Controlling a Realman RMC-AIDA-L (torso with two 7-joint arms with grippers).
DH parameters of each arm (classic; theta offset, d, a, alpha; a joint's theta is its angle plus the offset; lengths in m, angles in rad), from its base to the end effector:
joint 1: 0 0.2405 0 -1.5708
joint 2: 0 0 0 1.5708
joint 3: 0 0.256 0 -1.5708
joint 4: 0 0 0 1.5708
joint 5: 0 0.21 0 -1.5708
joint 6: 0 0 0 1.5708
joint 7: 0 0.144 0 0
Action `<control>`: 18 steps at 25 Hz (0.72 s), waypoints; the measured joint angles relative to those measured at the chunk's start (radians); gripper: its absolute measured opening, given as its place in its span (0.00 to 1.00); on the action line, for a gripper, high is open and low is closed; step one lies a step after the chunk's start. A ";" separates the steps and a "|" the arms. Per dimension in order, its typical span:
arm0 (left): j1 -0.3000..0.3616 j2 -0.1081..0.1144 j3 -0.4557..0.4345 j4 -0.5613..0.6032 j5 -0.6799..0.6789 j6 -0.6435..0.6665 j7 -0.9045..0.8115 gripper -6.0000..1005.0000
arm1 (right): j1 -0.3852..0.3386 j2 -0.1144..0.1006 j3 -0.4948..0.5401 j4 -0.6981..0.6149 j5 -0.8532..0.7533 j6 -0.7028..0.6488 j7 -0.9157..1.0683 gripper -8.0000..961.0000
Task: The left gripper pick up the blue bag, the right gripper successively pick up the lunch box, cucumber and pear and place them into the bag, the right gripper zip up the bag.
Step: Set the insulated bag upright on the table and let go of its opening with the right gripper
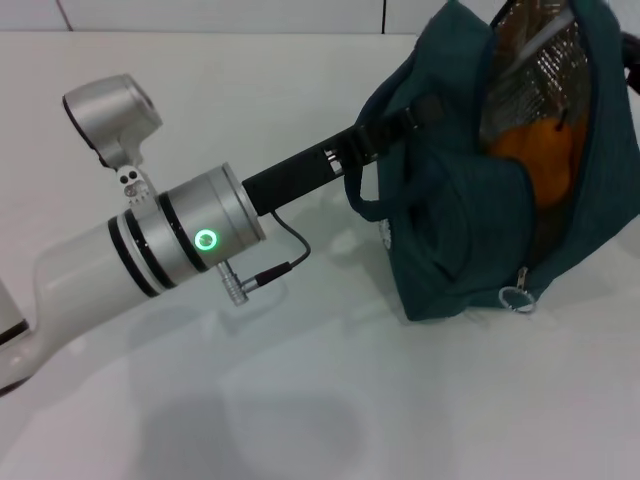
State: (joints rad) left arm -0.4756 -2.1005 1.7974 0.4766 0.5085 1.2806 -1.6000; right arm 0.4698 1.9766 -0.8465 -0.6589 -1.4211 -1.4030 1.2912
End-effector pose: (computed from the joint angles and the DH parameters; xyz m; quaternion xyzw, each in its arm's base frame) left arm -0.1811 0.3200 -0.0733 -0.7402 -0.4475 -0.5017 0.0093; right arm 0.2547 0.3680 0.0723 -0.8640 0.1752 0.3707 0.2922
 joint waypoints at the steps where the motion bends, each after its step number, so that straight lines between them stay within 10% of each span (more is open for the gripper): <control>1: 0.006 0.000 0.002 0.000 0.000 0.004 -0.001 0.05 | 0.000 0.001 -0.007 0.000 0.000 -0.004 0.008 0.05; 18: 0.048 -0.004 0.062 -0.001 -0.004 0.004 -0.009 0.05 | -0.002 -0.004 -0.022 0.009 -0.052 -0.020 0.059 0.07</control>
State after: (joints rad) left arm -0.4278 -2.1040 1.8589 0.4758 0.5042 1.2842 -1.6088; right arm 0.4673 1.9727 -0.8683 -0.6498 -1.4735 -1.4233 1.3497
